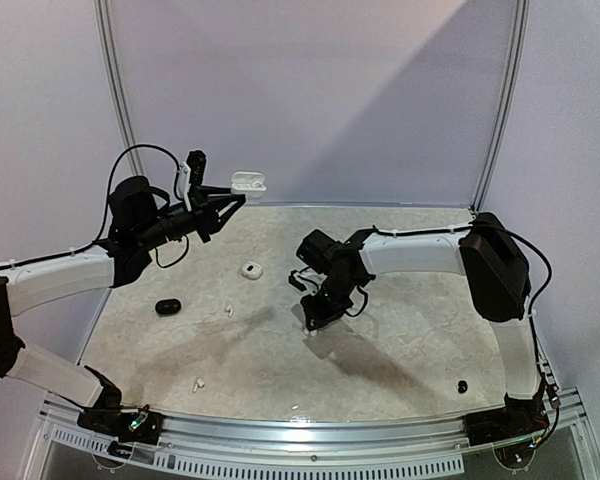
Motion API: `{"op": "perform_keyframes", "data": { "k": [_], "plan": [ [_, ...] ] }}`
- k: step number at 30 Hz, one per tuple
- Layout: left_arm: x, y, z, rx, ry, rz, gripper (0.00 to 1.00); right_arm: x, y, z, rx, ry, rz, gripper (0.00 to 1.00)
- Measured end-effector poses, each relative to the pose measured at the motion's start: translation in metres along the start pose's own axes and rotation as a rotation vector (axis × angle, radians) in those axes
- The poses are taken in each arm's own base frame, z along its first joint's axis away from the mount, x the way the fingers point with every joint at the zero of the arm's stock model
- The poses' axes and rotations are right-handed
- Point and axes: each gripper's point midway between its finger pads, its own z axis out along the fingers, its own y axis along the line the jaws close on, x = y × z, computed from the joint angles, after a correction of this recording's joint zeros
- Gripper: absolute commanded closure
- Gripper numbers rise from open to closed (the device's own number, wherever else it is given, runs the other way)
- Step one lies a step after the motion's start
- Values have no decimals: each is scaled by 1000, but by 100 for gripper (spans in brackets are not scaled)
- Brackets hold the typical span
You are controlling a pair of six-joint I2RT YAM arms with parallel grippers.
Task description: Insert the wireless bluetooth earbuds into the charging case
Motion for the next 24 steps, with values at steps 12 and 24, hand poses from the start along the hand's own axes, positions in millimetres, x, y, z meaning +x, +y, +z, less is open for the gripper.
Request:
{"op": "perform_keyframes", "data": {
  "k": [12,24],
  "plan": [
    [1,-3,-1,16,3,11,100,10,18,-3,-31,-14,-11,100],
    [-6,-13,-4,61,-14,29,100,-7,19,-56,51,-64,-109,100]
  ]
}}
